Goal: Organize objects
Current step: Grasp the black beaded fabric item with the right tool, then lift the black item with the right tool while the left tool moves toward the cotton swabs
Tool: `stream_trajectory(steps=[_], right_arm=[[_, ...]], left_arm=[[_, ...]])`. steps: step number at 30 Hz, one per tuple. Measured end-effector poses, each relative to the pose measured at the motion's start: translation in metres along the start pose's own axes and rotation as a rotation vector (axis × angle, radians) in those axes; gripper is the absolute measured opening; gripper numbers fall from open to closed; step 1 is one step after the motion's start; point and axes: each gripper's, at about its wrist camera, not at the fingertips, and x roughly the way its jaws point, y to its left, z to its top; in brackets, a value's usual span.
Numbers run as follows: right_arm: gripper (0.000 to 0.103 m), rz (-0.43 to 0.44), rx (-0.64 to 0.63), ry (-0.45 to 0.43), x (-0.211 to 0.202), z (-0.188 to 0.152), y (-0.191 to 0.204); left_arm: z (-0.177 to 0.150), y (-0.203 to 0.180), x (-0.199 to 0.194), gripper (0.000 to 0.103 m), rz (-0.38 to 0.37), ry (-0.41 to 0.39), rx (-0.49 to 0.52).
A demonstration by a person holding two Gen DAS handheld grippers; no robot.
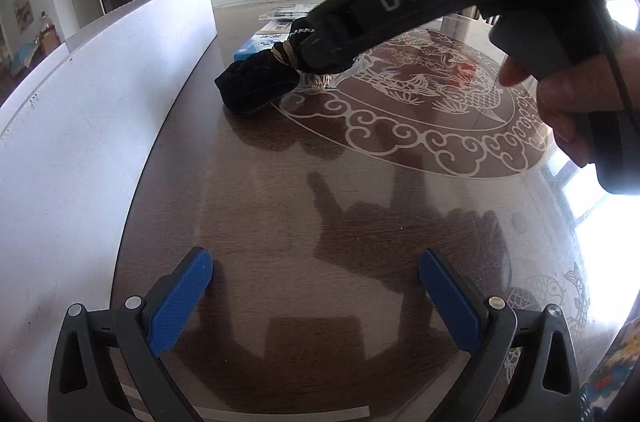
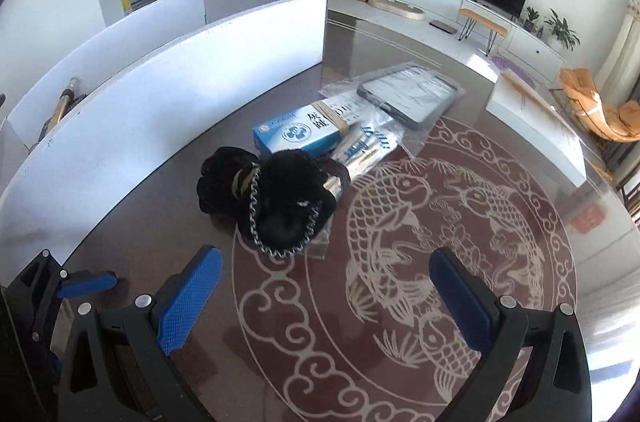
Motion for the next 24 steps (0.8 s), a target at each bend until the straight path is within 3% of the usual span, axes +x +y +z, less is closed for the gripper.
stream_trajectory(steps=[3, 4, 5, 7, 9, 13, 19, 21, 24], right_arm=[[0.099, 0.025, -0.065, 0.055, 0.027, 0.027, 0.015], [0.072, 0.061, -0.064, 0.068, 0.032, 0.031, 0.017], [0.057, 0.113, -0.049, 0.083, 0.035, 0.032, 0.018], [0.048, 0.144, 0.009, 0.068, 0.031, 0.028, 0.013], [0.032, 0.156, 0.048, 0.049, 0.022, 0.015, 0.007], [0.032, 0.155, 0.188, 0.016, -0.01, -0.033, -0.016], [0.033, 0.068, 0.462, -0.003, -0.061, -0.147, -0.07], [0.043, 0.047, 0.521, -0.021, -0.077, -0.178, -0.079], [0.082, -0.007, 0.556, -0.04, -0.094, -0.204, -0.089]], left_arm=[[0.0, 0.0, 0.0, 0.103, -0.001, 0.0, 0.0], [0.0, 0.0, 0.0, 0.103, -0.003, -0.001, 0.0], [0.0, 0.0, 0.0, 0.103, -0.003, -0.001, 0.001], [0.0, -0.001, 0.0, 0.103, -0.003, -0.002, 0.001], [0.0, -0.001, 0.0, 0.103, -0.003, -0.002, 0.001], [0.0, 0.0, 0.0, 0.103, -0.003, -0.002, 0.001], [0.0, -0.001, 0.0, 0.103, -0.003, -0.002, 0.001], [-0.001, 0.0, 0.0, 0.103, -0.003, -0.002, 0.001], [-0.001, 0.0, 0.0, 0.103, -0.003, -0.002, 0.001]])
